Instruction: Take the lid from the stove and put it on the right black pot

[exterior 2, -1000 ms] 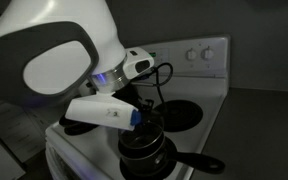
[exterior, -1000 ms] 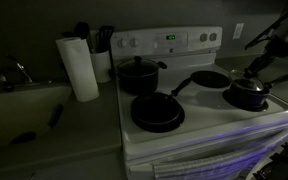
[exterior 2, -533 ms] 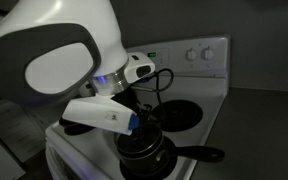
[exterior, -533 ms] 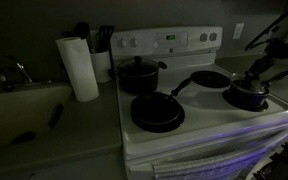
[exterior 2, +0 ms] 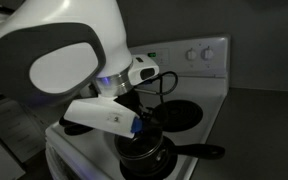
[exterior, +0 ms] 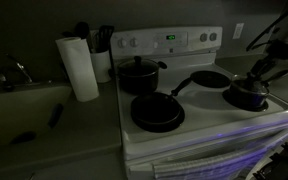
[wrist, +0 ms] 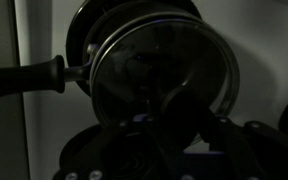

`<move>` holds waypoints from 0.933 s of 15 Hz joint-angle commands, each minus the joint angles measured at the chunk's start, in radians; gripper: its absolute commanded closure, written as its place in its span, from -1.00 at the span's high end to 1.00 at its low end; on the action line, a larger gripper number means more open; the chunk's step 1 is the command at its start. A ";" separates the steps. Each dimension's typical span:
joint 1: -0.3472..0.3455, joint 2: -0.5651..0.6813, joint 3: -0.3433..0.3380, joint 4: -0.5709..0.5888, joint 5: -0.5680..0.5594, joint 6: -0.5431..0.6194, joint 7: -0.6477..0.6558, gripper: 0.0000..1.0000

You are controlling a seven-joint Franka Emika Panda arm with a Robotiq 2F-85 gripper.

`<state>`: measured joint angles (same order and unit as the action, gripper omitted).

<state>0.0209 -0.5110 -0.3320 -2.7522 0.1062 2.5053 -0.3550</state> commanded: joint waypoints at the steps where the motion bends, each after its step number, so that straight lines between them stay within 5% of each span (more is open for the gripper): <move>1: -0.032 0.057 0.004 0.042 0.006 -0.043 -0.017 -0.71; 14: -0.040 0.213 0.027 0.152 -0.013 -0.201 -0.020 -0.71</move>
<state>0.0140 -0.4201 -0.3278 -2.6340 0.1061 2.3397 -0.3537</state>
